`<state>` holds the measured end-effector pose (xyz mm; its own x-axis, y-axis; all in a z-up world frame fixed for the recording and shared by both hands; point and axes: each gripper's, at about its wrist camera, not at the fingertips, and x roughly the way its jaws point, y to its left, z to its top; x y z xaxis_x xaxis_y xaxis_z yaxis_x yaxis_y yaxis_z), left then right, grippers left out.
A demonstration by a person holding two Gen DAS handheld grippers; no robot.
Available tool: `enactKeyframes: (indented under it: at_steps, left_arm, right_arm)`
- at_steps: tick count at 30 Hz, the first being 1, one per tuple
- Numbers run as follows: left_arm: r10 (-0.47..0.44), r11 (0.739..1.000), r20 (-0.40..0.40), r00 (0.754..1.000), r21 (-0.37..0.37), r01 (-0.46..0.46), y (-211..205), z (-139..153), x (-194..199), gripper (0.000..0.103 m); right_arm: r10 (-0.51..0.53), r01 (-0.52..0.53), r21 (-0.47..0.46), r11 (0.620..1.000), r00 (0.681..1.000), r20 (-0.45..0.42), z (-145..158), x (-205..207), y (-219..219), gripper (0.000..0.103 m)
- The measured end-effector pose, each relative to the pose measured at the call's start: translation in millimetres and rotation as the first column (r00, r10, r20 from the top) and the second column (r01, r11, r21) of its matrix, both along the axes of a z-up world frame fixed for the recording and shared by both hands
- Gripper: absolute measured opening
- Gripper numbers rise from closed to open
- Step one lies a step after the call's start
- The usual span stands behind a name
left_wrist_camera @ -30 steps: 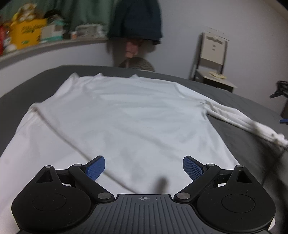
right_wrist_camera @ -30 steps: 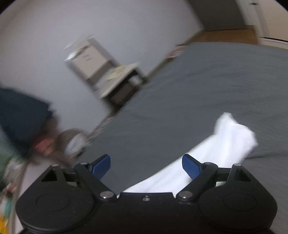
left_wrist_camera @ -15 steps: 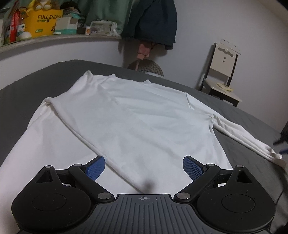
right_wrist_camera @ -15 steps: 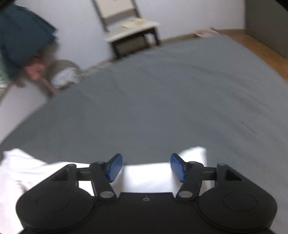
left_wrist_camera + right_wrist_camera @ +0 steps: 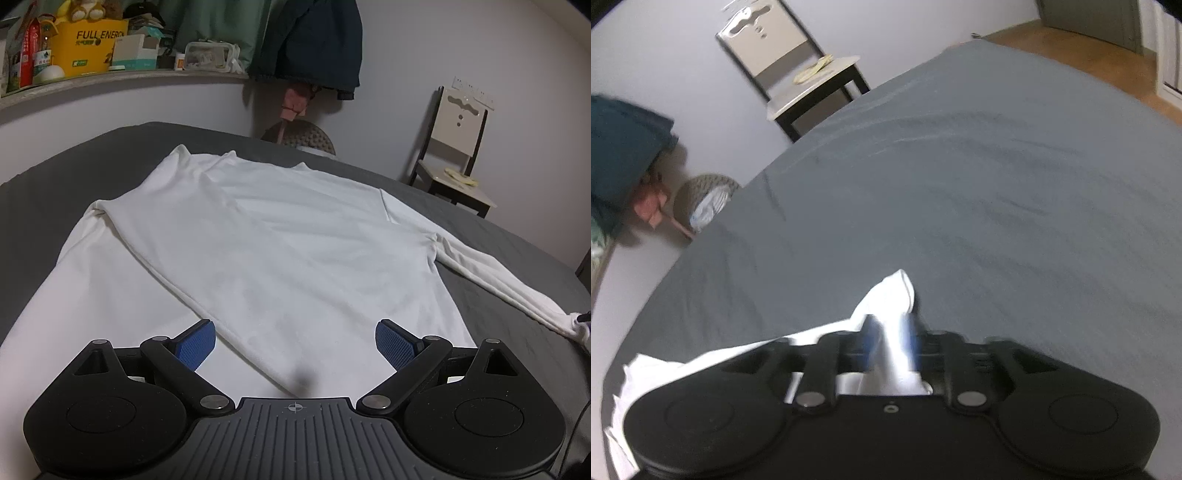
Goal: Fold clothes
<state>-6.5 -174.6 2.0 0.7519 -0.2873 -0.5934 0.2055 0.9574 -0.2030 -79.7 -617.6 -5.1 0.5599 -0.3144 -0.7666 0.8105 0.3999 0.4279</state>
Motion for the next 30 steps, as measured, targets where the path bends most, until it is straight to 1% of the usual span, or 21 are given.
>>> enactKeyframes:
  at_steps: [1,2,4,5,6,7,8,9,10,12,14,15,17,18,20,21,22,23,26,27,30]
  left_arm:
    - [0.000,1.000,0.001,1.000,-0.003,0.000,-0.4,0.2,-0.2,0.095]
    - [-0.001,1.000,0.001,1.000,-0.006,0.001,-0.7,0.4,-0.4,0.095]
    - [-0.004,1.000,0.000,1.000,-0.007,0.004,-1.5,0.0,-0.9,0.095]
    - [-0.006,1.000,-0.002,1.000,-0.005,0.006,-2.0,-0.5,-1.3,0.095]
    - [-0.007,1.000,-0.004,1.000,-0.003,0.007,-2.5,-0.9,-1.6,0.095]
    - [-0.008,1.000,-0.005,1.000,-0.002,0.008,-3.0,-1.3,-1.9,0.095]
    - [-0.008,1.000,-0.007,1.000,-0.004,0.008,-3.5,-1.5,-2.3,0.095]
    - [-0.008,1.000,-0.008,1.000,-0.005,0.008,-3.7,-1.5,-2.6,0.095]
    - [-0.007,1.000,-0.008,1.000,-0.007,0.007,-3.7,-1.4,-2.8,0.095]
    - [-0.005,1.000,-0.008,1.000,-0.010,0.005,-3.8,-0.6,-2.8,0.095]
    - [-0.004,1.000,-0.005,1.000,-0.012,0.004,-3.7,0.1,-2.8,0.095]
    - [-0.003,1.000,-0.004,1.000,-0.013,0.003,-3.7,0.4,-2.7,0.095]
    - [-0.003,1.000,-0.009,1.000,-0.014,0.003,-3.9,-0.6,-2.2,0.095]
    - [-0.004,1.000,-0.011,1.000,-0.016,0.003,-4.0,-1.1,-2.0,0.095]
    - [-0.010,1.000,-0.014,1.000,-0.015,0.009,-4.6,-1.2,-2.2,0.095]
    - [-0.012,1.000,-0.014,1.000,-0.012,0.012,-4.9,-0.7,-2.4,0.095]
    - [-0.014,1.000,-0.010,1.000,-0.009,0.014,-5.0,-0.2,-2.8,0.095]
    - [-0.013,1.000,-0.007,1.000,-0.007,0.013,-4.8,0.3,-3.2,0.095]
    - [-0.007,1.000,-0.009,1.000,-0.010,0.007,-4.3,0.4,-3.4,0.095]
    - [-0.007,1.000,-0.009,1.000,-0.009,0.007,-4.6,0.3,-3.7,0.095]
    - [-0.010,1.000,-0.010,1.000,-0.004,0.010,-5.3,0.5,-4.4,0.095]
  right_arm:
    - [-0.014,0.014,-0.001,1.000,1.000,0.012,2.1,-6.1,2.0,0.061]
    - [-0.014,0.014,-0.003,1.000,0.999,0.031,2.9,-12.0,3.9,0.061]
    - [0.016,-0.017,0.018,1.000,0.999,0.043,-1.3,-16.5,3.5,0.052]
    - [0.024,-0.025,0.022,0.999,0.999,0.041,-4.8,-16.2,0.7,0.052]
    - [0.032,-0.033,0.030,0.999,0.999,0.036,-8.4,-15.9,0.1,0.048]
    - [0.041,-0.042,0.042,0.998,0.999,0.026,-12.1,-15.9,3.1,0.035]
    - [0.044,-0.046,0.046,0.998,0.999,0.027,-12.9,-16.8,6.2,0.025]
    - [0.041,-0.042,0.038,0.998,0.998,0.050,-8.9,-19.3,9.4,0.013]
    - [0.037,-0.039,0.030,0.999,0.997,0.072,-4.9,-21.8,12.5,0.006]
    - [0.030,-0.032,0.014,0.999,0.993,0.116,3.2,-26.8,18.8,0.006]
    - [0.017,-0.011,-0.030,1.000,0.979,0.206,17.3,-40.3,32.4,0.006]
    - [0.015,-0.008,-0.031,0.999,0.976,0.216,17.6,-45.3,37.6,0.006]
    - [0.025,-0.030,0.031,0.999,0.990,0.137,-1.1,-46.9,41.1,0.007]
    - [0.033,-0.039,0.063,0.997,0.995,0.098,-10.5,-47.6,42.8,0.012]
    - [0.042,-0.046,0.106,0.993,0.998,0.039,-24.5,-49.2,44.3,0.013]
    - [0.030,-0.034,0.082,0.996,0.998,0.050,-21.6,-50.0,41.0,0.023]
    - [0.019,-0.022,0.059,0.998,0.998,0.061,-18.8,-50.9,37.7,0.036]
    - [0.007,-0.010,0.036,0.999,0.997,0.073,-15.9,-51.7,34.4,0.040]
    - [-0.026,0.029,-0.031,0.999,0.994,0.109,-7.4,-54.2,24.5,0.041]
    - [-0.033,0.038,-0.039,0.999,0.992,0.120,-6.5,-53.1,19.3,0.041]
    - [-0.009,0.004,0.038,0.999,0.993,0.116,-16.4,-38.1,3.4,0.040]
